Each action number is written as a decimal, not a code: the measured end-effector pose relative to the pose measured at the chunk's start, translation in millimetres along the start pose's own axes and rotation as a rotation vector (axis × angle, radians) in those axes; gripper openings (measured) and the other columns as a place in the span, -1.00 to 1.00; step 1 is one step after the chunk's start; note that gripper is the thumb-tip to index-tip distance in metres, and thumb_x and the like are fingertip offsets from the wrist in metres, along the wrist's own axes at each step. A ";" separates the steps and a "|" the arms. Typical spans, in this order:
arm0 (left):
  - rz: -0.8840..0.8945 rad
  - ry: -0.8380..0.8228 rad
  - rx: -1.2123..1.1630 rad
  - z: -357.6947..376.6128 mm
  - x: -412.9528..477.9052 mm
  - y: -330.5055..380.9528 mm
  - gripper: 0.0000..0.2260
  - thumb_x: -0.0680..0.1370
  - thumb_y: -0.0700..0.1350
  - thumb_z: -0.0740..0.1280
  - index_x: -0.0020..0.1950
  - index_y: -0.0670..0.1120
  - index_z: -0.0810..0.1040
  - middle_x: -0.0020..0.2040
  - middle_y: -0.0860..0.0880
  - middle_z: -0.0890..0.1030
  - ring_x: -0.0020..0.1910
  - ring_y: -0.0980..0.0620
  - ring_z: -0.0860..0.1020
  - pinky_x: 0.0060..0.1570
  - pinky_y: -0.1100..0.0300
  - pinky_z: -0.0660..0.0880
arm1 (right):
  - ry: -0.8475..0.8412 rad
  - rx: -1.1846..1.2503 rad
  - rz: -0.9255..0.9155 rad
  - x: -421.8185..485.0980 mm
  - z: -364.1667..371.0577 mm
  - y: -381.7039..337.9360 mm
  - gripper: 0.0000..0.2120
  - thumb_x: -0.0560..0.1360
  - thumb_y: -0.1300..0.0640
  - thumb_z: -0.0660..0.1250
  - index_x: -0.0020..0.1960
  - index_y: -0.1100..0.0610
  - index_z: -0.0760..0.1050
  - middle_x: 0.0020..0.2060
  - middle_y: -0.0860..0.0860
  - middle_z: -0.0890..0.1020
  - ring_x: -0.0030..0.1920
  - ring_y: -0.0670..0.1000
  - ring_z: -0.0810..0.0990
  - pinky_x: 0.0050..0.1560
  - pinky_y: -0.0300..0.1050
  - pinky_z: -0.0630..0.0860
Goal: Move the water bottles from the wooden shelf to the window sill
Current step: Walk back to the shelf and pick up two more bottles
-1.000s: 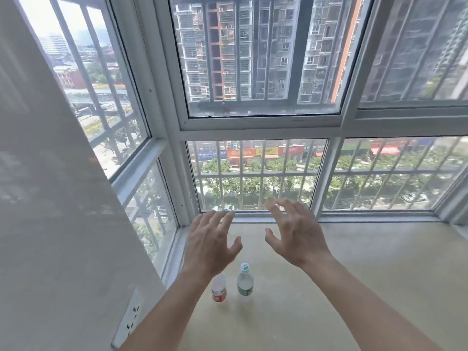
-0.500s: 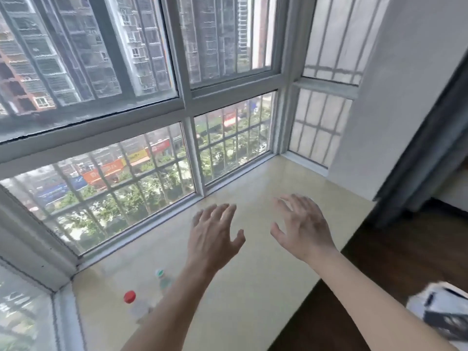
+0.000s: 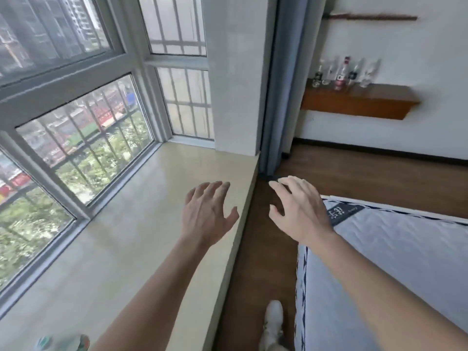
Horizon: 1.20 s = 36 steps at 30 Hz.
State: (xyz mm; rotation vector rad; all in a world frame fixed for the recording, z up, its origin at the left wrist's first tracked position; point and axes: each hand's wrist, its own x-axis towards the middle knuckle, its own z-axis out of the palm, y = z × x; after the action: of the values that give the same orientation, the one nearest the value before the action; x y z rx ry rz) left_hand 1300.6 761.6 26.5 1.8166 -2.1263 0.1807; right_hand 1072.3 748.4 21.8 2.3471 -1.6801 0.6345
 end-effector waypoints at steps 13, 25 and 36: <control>0.191 -0.027 -0.041 98.8 183.2 86.4 -0.49 0.49 0.19 0.24 0.39 0.00 0.45 0.32 0.01 0.54 0.31 -0.10 0.47 0.27 -0.03 0.37 | 0.009 -0.015 0.155 75.8 58.8 163.1 -0.56 0.44 0.00 0.32 0.27 0.13 0.55 0.15 0.08 0.59 0.24 0.15 0.52 0.30 0.10 0.44; 0.255 -0.046 -0.050 167.3 360.6 164.6 -0.50 0.46 0.18 0.22 0.33 0.00 0.48 0.24 0.02 0.58 0.22 -0.09 0.51 0.20 -0.02 0.44 | -0.002 -0.019 0.224 185.8 96.4 311.6 -0.58 0.41 0.02 0.35 0.23 0.11 0.56 0.13 0.08 0.60 0.23 0.15 0.54 0.25 0.11 0.47; 0.304 -0.085 -0.034 227.8 490.7 173.4 -0.46 0.48 0.22 0.16 0.38 0.00 0.46 0.29 0.01 0.57 0.25 -0.08 0.52 0.22 -0.05 0.45 | -0.020 -0.045 0.283 284.3 146.8 385.7 -0.58 0.40 0.02 0.38 0.23 0.11 0.57 0.14 0.08 0.61 0.22 0.15 0.55 0.25 0.12 0.49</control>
State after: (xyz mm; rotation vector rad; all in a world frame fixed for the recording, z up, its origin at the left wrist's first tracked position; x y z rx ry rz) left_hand 1030.0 262.9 -1.9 1.4984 -2.4415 0.1404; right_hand 822.0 316.2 -19.7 2.1094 -2.0340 0.6121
